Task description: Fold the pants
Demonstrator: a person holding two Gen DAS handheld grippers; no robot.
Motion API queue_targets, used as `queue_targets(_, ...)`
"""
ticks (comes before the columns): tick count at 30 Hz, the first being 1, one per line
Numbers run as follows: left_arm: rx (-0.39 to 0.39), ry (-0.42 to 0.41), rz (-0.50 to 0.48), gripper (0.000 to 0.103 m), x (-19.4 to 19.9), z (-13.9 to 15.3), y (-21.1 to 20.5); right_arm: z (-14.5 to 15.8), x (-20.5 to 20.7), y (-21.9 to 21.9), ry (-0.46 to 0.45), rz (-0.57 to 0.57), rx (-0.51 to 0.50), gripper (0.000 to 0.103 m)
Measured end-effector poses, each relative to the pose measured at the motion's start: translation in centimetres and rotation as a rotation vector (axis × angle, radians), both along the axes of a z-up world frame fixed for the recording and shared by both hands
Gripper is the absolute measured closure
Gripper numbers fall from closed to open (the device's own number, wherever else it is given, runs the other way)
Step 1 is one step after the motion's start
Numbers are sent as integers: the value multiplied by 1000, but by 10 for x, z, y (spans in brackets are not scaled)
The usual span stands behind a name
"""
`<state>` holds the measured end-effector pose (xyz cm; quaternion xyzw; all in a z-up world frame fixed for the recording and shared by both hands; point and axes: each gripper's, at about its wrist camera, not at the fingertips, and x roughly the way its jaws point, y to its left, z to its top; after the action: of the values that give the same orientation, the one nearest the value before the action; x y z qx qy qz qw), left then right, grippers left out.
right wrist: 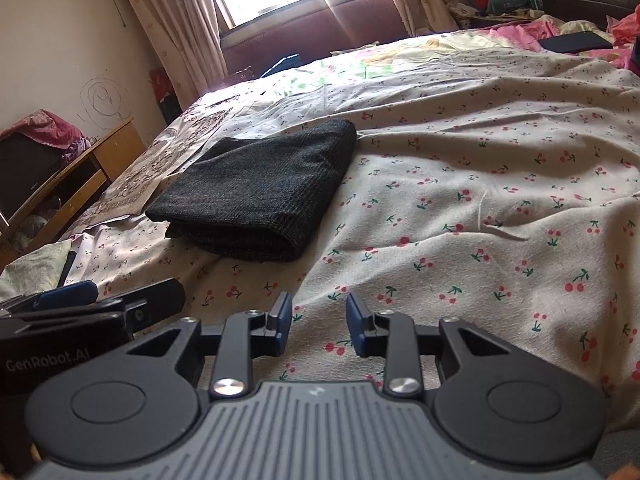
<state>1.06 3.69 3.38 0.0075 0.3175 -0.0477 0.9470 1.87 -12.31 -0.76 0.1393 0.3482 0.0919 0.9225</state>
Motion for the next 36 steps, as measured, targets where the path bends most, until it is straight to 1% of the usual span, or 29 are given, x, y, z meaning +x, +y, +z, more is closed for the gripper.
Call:
queue_targets(8, -28, 18, 2, 0, 4, -8, 2, -5, 1, 2, 30, -1, -21, 71)
queue_targets(15, -75, 33, 10, 0, 7, -11, 6, -6, -5, 10, 41, 15, -53, 71)
queue_targets(22, -67, 30, -13, 0, 7, -14, 2, -3, -8, 7, 25, -27, -75, 70)
queue_targets(29, -124, 35, 37, 0, 10, -15, 14, -4, -6, -3, 29, -76, -67, 70)
queue_targets(31, -117, 48, 42, 0, 12, -17, 13, -4, -6, -4, 27, -78, -65, 70)
queue_targets(36, -56, 60, 29, 0, 13, -19, 4, -5, -4, -3, 26, -66, -57, 70)
